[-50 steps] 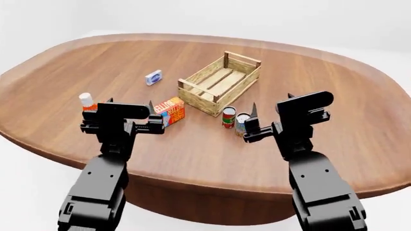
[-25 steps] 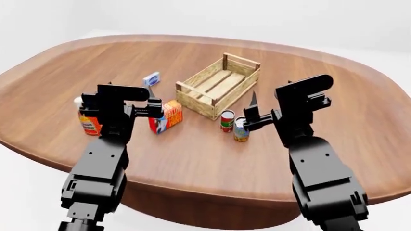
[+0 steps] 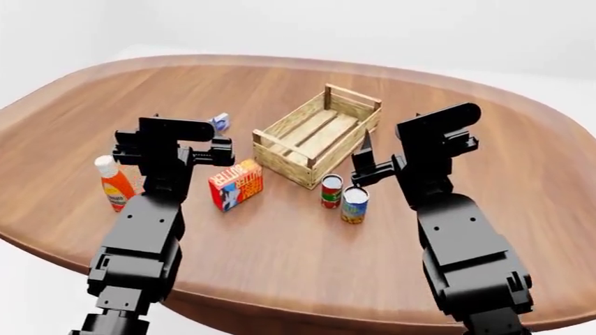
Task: Pick up the ketchup, and put it in the wooden tray.
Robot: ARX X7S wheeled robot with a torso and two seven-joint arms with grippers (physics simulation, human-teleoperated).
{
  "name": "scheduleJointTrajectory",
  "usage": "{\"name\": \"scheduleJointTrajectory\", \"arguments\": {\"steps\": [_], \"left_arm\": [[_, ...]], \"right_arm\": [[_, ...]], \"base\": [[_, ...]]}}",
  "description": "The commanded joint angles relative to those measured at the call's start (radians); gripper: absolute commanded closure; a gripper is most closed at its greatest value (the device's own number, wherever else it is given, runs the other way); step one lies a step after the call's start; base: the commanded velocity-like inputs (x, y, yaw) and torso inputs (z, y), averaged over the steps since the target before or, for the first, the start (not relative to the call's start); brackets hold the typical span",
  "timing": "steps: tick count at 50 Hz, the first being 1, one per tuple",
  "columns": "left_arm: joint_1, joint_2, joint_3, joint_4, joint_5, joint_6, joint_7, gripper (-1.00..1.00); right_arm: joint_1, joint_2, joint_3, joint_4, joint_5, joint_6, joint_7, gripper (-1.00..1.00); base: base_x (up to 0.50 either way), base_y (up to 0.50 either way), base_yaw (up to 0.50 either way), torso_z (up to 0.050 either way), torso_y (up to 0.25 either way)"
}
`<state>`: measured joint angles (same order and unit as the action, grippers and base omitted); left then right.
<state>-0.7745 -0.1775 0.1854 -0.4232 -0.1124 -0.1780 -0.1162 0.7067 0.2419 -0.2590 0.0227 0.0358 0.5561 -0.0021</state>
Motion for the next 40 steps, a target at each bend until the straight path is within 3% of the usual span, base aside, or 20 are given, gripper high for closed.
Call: {"name": "scheduleJointTrajectory", "arguments": {"steps": [1, 40], "left_arm": [[0.001, -0.006, 0.002, 0.005, -0.006, -0.002, -0.003, -1.0], [0.022, -0.027, 0.01, 0.042, -0.025, -0.02, -0.015, -1.0]], "right_arm": [[0.002, 0.001, -0.006, -0.008, 0.003, 0.008, 0.003, -1.0], [0.008, -0.002, -0.015, -0.008, 0.023, 0.01, 0.014, -1.0]], "base": [[0.19, 0.04, 0.0, 0.0, 0.0], [0.19, 0.04, 0.0, 0.0, 0.0]]}}
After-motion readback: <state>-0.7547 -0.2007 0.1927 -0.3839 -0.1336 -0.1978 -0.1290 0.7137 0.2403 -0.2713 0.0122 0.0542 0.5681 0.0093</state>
